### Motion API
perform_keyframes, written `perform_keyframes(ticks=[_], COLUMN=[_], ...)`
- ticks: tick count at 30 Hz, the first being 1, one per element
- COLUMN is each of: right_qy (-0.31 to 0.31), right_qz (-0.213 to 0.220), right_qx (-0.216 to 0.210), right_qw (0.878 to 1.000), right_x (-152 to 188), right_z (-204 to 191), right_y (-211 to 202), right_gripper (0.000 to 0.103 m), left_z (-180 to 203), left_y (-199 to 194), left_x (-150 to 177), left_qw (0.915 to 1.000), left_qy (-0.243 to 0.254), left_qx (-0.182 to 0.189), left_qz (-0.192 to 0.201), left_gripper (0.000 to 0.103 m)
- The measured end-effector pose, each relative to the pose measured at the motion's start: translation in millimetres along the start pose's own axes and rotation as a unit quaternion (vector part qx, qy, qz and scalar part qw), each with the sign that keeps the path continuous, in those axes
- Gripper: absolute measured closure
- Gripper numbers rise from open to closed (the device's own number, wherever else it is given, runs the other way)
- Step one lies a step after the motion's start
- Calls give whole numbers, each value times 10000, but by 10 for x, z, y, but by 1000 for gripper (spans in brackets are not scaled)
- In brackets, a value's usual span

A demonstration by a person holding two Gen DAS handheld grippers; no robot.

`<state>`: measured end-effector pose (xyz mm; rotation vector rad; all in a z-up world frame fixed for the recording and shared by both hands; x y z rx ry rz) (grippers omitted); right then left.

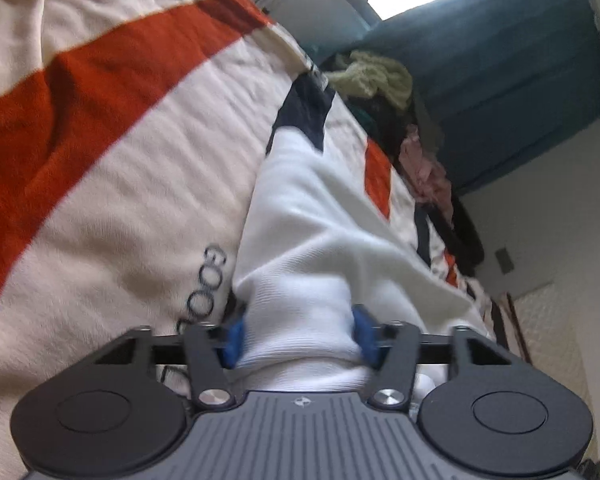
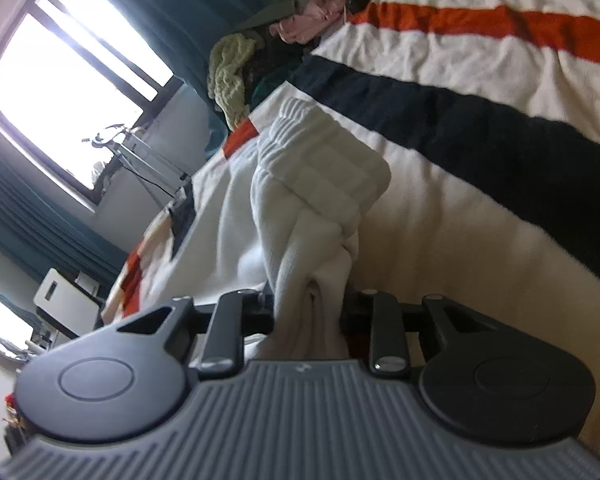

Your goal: Fold clothes

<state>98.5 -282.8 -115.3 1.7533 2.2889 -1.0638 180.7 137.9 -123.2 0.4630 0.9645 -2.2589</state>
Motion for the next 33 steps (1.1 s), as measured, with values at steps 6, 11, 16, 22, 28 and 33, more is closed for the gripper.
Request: perform_keyframes(ticks=[6, 11, 16, 22, 28, 33], right_qy=[-95, -55, 68, 15, -138, 326], right_qz=[314, 750, 1008, 1591, 2196, 1813], right_qx=[-171, -378, -314, -190, 128, 728], right_qw=[9993, 9964, 9944, 9871, 9754, 9802], right_x=[-243, -757, -1583, -2709, -3255, -2936], right_z=[-244, -375, -323, -169, 272, 1085], right_y=[-337, -638, -669, -486, -127, 241], right_gripper=[79, 80, 80, 80, 79, 79], left_z=[594, 1307, 2214, 3306, 3940, 3518], left_y=[-168, -89, 616, 1625, 2727, 3306], left_x=[-269, -443, -568, -768, -654, 2], left_qw=[9977, 9920, 9873, 9761, 9675, 9560], left_qy=[239, 559, 963, 1497, 2005, 2644], left_qx=[474, 999, 1221, 1553, 1526, 1235], left_qz=[429, 538, 318, 256, 213, -293], left_gripper=[65, 67, 68, 68, 67, 67])
Point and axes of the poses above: each gripper's, at about its wrist camera, not at the fingertips, and y roughly the way its jaws point, z to its right, x to its underside, the point moved 4 cm from there along y, roughly the way its jaws point, and after that the axes turned 6 degrees about y, right-handed, at the moved point
